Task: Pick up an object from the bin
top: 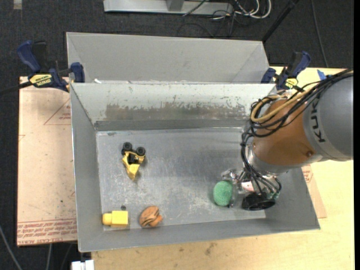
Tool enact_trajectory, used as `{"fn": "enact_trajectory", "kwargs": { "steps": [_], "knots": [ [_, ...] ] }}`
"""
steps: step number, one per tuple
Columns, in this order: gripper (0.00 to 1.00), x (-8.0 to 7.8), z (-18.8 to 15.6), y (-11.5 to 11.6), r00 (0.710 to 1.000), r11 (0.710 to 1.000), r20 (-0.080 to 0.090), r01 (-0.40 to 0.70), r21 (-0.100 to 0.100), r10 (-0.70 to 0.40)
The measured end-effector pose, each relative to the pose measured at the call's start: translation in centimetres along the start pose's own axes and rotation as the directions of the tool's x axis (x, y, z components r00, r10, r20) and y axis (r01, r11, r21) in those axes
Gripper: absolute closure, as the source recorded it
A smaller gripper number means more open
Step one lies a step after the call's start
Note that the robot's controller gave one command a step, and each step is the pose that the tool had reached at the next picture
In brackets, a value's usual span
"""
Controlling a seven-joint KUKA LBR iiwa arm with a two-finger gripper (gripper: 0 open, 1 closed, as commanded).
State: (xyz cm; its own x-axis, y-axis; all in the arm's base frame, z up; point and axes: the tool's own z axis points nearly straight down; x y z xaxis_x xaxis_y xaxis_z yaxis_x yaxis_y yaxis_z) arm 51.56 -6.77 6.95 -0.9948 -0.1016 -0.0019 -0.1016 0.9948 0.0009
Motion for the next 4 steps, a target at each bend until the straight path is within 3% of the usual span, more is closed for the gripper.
{"fn": "enact_trajectory", "kwargs": {
  "steps": [4],
  "knots": [
    [1.00, 0.0, -2.5, 0.1, 1.000, 1.000, -0.002, 0.001, 0.000, -0.001]
  ]
}}
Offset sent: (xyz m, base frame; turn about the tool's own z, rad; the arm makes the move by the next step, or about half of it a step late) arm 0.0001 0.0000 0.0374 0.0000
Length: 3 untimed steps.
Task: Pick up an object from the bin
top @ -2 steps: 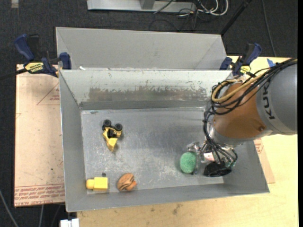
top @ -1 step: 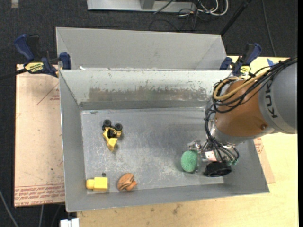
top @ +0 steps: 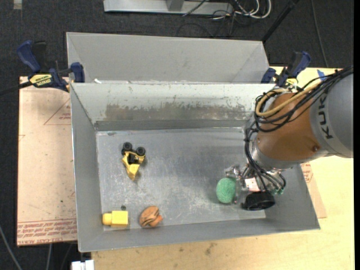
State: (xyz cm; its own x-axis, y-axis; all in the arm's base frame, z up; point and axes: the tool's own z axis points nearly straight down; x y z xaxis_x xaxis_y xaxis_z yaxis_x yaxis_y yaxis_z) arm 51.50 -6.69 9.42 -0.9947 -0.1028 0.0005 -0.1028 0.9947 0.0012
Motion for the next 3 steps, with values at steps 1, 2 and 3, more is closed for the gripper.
{"fn": "enact_trajectory", "kwargs": {
  "steps": [1, 2, 3],
  "knots": [
    [1.00, -0.08, -1.33, 0.00, 1.000, 1.000, 0.003, 0.000, 0.001, 0.000],
    [1.00, -0.15, -1.77, -0.01, 1.000, 1.000, 0.006, 0.001, 0.001, -0.001],
    [1.00, 0.04, -2.26, 0.06, 1.000, 1.000, -0.003, 0.001, -0.001, -0.001]
  ]
}}
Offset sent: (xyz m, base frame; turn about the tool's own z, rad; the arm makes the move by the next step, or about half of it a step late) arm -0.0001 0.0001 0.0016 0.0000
